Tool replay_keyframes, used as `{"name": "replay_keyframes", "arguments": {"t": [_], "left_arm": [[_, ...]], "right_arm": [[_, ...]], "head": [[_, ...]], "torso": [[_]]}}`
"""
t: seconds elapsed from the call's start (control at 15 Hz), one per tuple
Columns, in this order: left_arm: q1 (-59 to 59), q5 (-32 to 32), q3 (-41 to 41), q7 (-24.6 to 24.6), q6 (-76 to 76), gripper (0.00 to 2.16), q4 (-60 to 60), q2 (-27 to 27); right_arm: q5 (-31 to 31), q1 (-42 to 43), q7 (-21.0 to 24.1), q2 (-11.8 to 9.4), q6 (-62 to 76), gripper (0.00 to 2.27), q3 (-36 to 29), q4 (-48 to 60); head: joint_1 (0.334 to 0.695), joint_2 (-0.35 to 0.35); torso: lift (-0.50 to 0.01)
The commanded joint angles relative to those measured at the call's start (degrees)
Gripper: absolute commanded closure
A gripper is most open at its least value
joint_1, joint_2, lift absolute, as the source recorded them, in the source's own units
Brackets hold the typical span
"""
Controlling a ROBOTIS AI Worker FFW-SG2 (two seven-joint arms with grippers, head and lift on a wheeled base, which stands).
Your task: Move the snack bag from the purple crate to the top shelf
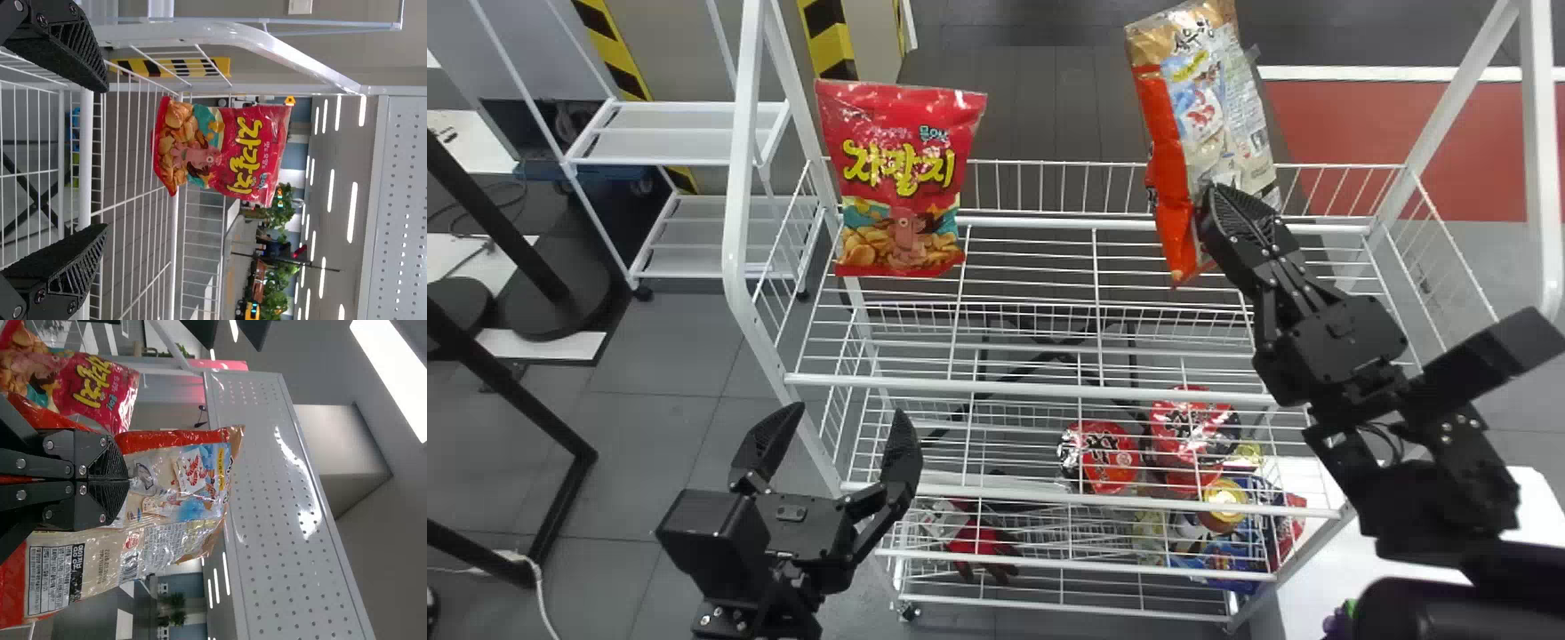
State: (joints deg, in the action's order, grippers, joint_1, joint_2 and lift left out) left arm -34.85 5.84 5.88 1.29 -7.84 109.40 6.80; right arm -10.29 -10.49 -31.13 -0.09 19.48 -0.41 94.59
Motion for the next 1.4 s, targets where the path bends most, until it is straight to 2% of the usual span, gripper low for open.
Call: {"name": "replay_keyframes", "arguments": {"t": [0.0, 0.67, 1.0, 1.33], "left_arm": [[0.0, 0.4, -0.3, -0.4, -1.0, 0.08, 0.0, 0.1], [0.2, 2.6, -1.7, -1.9, -5.9, 0.08, -3.0, 0.1], [0.1, 3.3, -2.2, -2.3, -8.7, 0.08, -4.2, 0.1], [0.1, 3.4, -2.4, -2.3, -11.5, 0.08, -6.0, 0.1]], "right_arm": [[0.2, 4.4, 1.3, 0.1, 3.2, 1.83, 2.0, -7.1], [-0.2, 20.4, 7.1, 0.1, 16.1, 1.83, 11.0, -35.1], [-0.3, 25.3, 7.4, 0.1, 18.9, 1.83, 12.2, -43.5], [-0.5, 26.7, 6.6, 0.1, 19.0, 1.82, 14.4, -47.4]], "head": [[0.695, 0.066], [0.695, 0.135], [0.695, 0.159], [0.695, 0.17]], "torso": [[0.0], [0.0], [0.0], [0.0]]}}
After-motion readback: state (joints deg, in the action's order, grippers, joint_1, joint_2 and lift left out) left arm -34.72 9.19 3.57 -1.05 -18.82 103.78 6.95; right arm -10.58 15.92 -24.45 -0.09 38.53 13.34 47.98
